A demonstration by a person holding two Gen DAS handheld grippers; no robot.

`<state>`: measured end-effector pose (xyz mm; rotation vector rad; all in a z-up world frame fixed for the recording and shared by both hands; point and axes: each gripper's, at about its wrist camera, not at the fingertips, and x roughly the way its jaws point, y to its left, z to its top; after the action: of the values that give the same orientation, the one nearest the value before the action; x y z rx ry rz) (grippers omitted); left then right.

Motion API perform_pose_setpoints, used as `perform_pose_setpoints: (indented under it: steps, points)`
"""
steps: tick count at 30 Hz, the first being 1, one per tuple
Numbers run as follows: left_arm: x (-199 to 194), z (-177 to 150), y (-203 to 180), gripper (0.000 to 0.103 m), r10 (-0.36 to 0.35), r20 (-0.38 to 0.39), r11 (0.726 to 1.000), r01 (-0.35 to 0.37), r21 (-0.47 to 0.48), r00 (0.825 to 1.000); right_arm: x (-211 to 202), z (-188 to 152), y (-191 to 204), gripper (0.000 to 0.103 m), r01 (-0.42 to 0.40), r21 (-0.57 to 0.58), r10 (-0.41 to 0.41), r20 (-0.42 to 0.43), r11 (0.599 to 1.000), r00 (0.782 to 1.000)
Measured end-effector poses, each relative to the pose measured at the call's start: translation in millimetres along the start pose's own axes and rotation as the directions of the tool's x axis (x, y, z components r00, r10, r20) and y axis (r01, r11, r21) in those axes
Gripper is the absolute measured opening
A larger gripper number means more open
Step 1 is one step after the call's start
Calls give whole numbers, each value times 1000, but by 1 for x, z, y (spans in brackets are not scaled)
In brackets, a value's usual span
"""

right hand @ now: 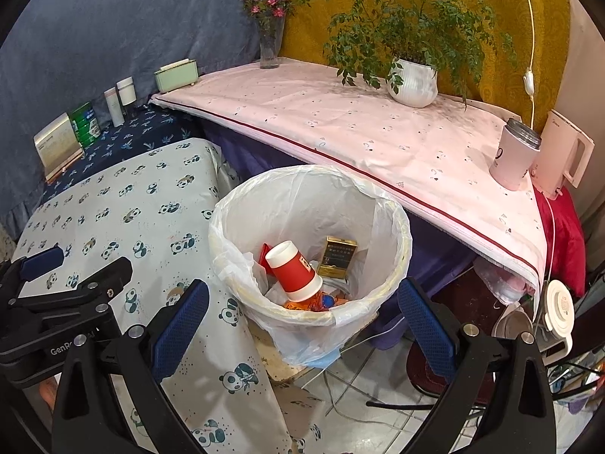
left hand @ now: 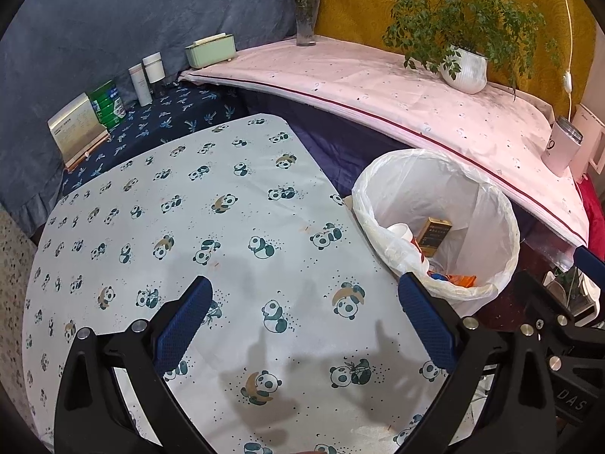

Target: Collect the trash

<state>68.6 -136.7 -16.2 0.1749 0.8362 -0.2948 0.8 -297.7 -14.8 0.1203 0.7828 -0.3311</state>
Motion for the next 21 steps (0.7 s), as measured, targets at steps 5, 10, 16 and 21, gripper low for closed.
perform_pose_setpoints:
  steps: [5,10,16,21]
  points:
    - [-1,-3,2,94,10,-5,1000,-10,-18,1000,0,-1,2,96,-2,-4,2,-1,1000,1000]
    - [-1,-3,3,94,13,-10,1000,-13,-15,1000,-1,-1,3,96,1,-9,-1,1,1000,1000]
    - [-1,-3,2,94,16,-13,1000,-16,-7,1000,0,-1,2,96,0,-5,0,-3,1000,1000]
    - [-1,-2,0,94,13,-14,1000,-13,0,1000,1,-1,1,96,-2,-5,2,-5,1000,1000]
